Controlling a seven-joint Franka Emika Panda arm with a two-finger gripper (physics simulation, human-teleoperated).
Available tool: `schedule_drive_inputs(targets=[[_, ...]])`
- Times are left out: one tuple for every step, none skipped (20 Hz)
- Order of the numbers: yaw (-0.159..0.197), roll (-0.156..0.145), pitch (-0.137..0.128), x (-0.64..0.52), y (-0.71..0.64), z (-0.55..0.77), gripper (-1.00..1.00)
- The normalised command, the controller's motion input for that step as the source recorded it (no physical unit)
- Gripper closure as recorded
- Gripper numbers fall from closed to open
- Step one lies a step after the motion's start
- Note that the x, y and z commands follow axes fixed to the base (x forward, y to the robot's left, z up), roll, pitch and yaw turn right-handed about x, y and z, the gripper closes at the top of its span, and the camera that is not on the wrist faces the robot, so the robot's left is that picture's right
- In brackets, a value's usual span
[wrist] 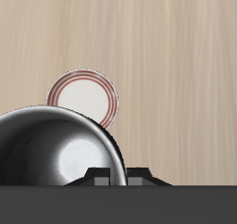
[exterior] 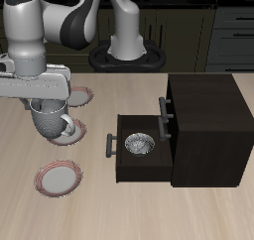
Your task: Place the porcelain mug that is on the plate onto the farthest plate relative to the robot
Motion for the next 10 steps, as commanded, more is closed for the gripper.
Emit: schedule_drive_inputs(targets=[[-0.042, -0.008, -0.017, 0.31, 0.09, 0.02, 1.00], [-0.054, 0.025, -0.037, 0.39, 0.05, 0.09, 1.00], [-0.029, 0.007, 0.013, 0.31, 0.05, -0.02, 1.00], [0.071, 0.036, 0.017, 0.29, 0.04, 0.00, 1.00], [-0.077, -0.020, 0.009, 0.26, -0.05, 0.05, 1.00], [0.037, 0.058, -0.016, 0.25, 0.06, 0.08, 1.00], [0.000, -0.015, -0.002, 0.50, -0.11, 0.17, 1.00], [0.022, -0.069, -0.036, 0.23, -0.14, 0.14, 1.00], [-0.082, -0.024, 0.022, 0.22, -0.10, 0.12, 1.00], [0.007, 0.012, -0.025, 0.15, -0.05, 0.12, 1.00]])
